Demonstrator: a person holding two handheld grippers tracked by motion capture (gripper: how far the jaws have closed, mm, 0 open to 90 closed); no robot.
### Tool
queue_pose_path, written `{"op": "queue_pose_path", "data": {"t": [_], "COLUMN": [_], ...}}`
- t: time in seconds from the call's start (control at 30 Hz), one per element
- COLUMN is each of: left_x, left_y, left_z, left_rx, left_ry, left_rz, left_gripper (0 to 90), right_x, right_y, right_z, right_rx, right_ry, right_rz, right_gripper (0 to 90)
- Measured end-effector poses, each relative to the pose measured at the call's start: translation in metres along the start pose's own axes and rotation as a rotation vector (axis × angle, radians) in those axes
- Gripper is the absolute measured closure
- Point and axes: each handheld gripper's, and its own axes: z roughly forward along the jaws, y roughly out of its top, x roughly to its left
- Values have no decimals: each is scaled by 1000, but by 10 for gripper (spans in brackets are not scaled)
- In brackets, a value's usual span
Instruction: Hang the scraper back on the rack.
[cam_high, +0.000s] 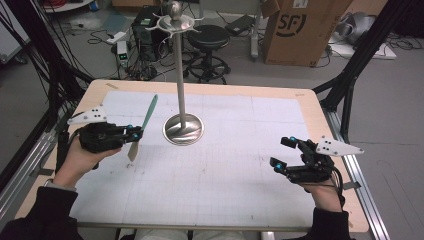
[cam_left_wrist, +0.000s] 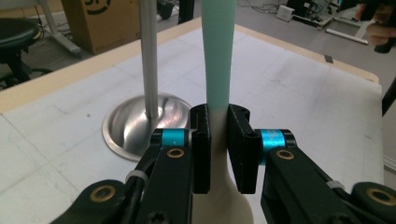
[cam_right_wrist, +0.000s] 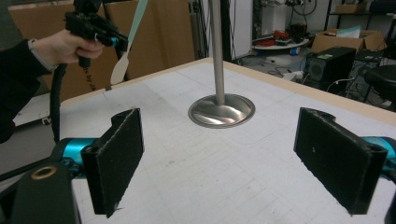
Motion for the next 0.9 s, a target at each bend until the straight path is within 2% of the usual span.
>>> {"op": "queue_pose_path", "data": {"t": [0.3,0.37,0.63,0.9], "left_x": [12,14,24,27], "left_y": [42,49,81,104], "left_z": [-15,-18,-27,-23], "left_rx": [-36,-42,-101,-141], "left_ry": [36,48,67,73], "left_rz": [24,41,25,29], "left_gripper": [800,800,801,800], "right_x": [0,-1,0,-1], "right_y": [0,0,-1,0], "right_z": [0,0,1,-2], "right_rx": [-1,0,2,-6], "right_ry": [0,0,2,1], "right_rz": [-2,-1,0,0], "right_gripper": [148,148,148,148]}}
